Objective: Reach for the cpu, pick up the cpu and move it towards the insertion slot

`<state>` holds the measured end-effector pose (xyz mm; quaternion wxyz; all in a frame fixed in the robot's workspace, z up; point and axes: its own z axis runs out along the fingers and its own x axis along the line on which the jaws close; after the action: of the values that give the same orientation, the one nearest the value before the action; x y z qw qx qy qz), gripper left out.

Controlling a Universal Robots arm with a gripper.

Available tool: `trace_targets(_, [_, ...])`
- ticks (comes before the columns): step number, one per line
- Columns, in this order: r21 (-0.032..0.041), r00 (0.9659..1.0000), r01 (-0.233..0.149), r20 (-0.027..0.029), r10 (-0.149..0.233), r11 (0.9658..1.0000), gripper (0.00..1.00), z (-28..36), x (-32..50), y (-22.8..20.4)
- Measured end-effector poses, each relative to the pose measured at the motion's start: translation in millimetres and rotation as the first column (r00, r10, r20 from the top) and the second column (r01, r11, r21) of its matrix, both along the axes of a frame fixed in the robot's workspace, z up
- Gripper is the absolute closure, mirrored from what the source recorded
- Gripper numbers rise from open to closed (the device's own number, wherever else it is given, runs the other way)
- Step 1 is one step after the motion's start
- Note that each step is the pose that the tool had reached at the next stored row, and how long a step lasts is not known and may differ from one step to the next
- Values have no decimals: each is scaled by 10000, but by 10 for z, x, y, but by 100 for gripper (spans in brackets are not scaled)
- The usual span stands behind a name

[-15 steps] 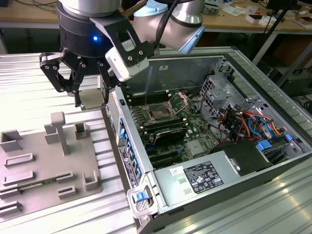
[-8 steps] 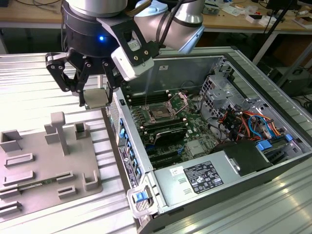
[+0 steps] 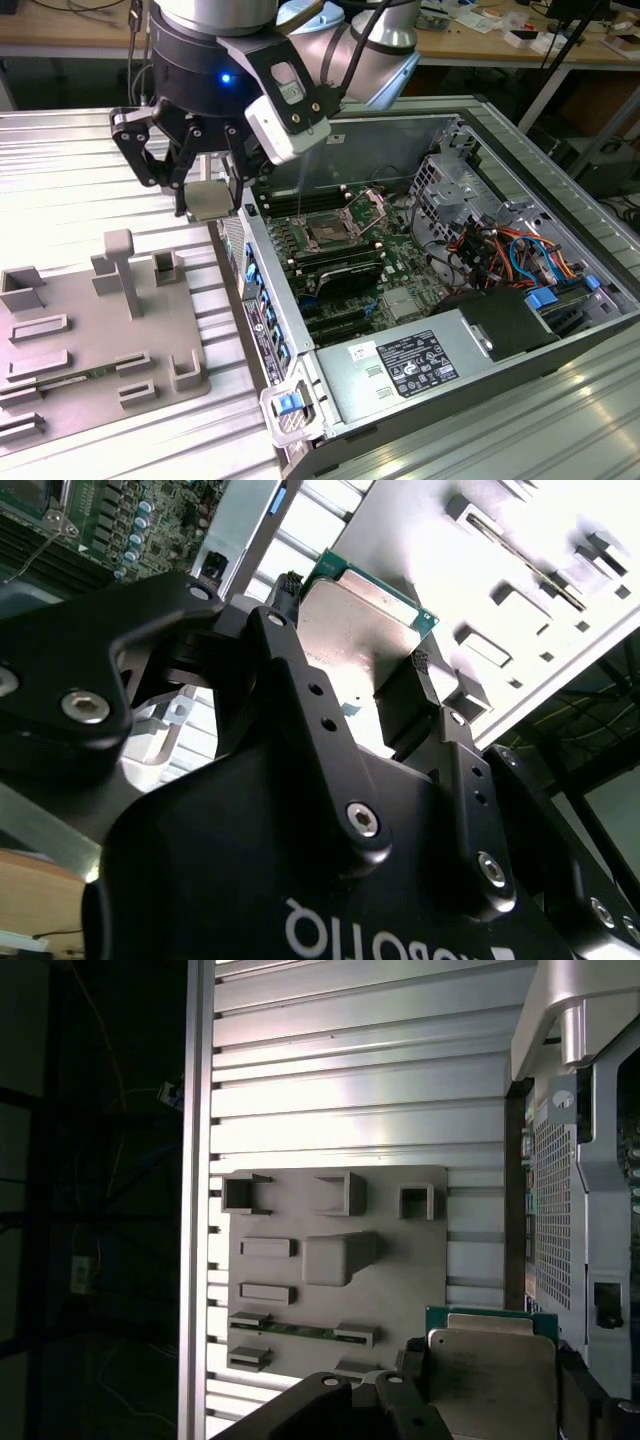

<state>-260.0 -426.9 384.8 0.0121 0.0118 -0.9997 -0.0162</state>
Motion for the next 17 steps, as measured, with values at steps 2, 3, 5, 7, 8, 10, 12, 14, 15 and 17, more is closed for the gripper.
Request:
trace_targets(2, [0, 10000, 1, 0, -1, 10000, 45, 0, 28, 0])
trace_targets(3, [0, 10000, 0, 0, 0, 10000, 45, 0, 40, 0])
trace_targets(5, [0, 10000, 0, 0, 0, 10000, 45, 0, 65, 0])
trace_targets(7, [0, 10000, 1, 1, -1, 10000, 45, -1, 91, 0])
trace_targets(8, [0, 10000, 1, 0, -1, 10000, 45, 0, 105, 0])
trace_targets(10, [0, 10000, 0, 0, 0, 10000, 45, -1, 132, 0])
trace_targets(12, [0, 10000, 0, 1, 0, 10000, 45, -1, 159, 0])
trace_targets(14, [0, 10000, 1, 0, -1, 10000, 45, -1, 179, 0])
trace_targets(15, [0, 10000, 1, 0, -1, 10000, 45, -1, 193, 0])
trace_targets(17, [0, 10000, 0, 0, 0, 10000, 45, -1, 222, 0])
